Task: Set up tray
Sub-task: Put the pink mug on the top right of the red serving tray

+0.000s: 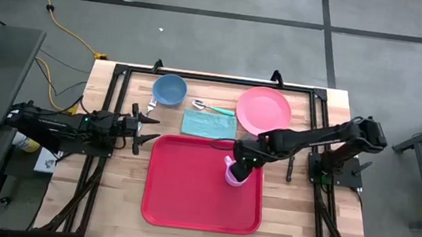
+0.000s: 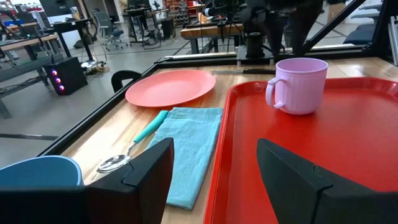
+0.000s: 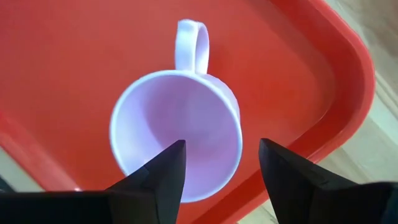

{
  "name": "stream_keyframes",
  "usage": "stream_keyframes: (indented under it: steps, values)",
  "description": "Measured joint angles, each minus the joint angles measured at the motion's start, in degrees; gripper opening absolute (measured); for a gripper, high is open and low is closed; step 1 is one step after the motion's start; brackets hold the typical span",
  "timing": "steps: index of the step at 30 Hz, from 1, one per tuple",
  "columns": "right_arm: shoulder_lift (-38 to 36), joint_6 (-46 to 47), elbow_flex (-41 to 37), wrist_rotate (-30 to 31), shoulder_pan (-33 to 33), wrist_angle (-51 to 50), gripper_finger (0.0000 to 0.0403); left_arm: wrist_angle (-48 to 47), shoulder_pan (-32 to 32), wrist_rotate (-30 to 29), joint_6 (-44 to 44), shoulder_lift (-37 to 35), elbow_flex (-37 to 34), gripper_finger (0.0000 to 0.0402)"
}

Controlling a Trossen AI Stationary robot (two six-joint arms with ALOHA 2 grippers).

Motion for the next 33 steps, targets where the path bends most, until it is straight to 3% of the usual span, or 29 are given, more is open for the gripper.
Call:
stream_keyframes:
  steps: [12, 22, 33]
  values:
    - [2.7, -0.1, 0.0, 2.7, -2.1, 0.9, 0.0175, 0.0, 0.0, 0.0, 0.0, 0.0, 0.0, 0.0262]
    - [2.7, -2.3, 0.0, -0.6, -3.4, 2.0, 0.0098, 0.0, 0.0, 0.0, 0.0, 0.0, 0.0, 0.0262]
    - [2.7, -2.7, 0.0, 0.2, -3.3, 2.0, 0.0022, 0.0, 0.0, 0.0, 0.0, 0.0, 0.0, 0.0262]
